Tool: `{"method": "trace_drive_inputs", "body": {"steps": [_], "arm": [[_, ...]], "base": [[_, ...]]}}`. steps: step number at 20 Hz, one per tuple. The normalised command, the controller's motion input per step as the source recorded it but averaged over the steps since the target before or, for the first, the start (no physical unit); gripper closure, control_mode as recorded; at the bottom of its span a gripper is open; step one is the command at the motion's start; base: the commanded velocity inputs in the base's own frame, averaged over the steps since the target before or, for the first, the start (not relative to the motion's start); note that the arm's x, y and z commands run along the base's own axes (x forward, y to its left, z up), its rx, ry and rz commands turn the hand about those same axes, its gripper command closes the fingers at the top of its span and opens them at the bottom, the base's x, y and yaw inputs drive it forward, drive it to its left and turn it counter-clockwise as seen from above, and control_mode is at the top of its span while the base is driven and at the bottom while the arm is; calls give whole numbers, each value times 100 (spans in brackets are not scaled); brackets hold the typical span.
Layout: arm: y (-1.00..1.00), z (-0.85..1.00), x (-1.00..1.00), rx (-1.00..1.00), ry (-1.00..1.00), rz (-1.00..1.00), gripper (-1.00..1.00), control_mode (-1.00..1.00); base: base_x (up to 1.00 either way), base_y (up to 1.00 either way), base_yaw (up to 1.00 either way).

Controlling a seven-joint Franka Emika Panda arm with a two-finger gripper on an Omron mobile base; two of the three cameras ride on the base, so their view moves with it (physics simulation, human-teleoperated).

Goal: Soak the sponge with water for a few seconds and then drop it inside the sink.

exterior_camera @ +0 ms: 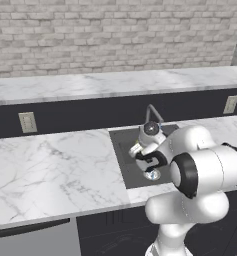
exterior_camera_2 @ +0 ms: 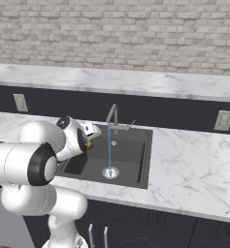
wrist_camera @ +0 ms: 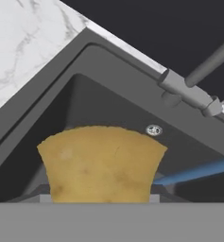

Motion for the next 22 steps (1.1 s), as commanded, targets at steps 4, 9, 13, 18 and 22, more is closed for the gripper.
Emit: {"method": "trace_drive_inputs", "body": {"steps": [4, 9, 13, 18, 22], "arm": [[9, -13, -18, 2, 1, 0, 100, -100], [4, -20, -20, 6, 1, 0, 100, -100], [0, -39, -6, 5, 0, 0, 100, -100], [0, -25, -2, 2, 0, 0, 100, -100], [0, -18, 0, 0, -3, 0, 100, -100]], "base": [[0, 0, 0], [0, 0, 0], [0, 0, 0], [0, 0, 0], [0, 0, 0]]}}
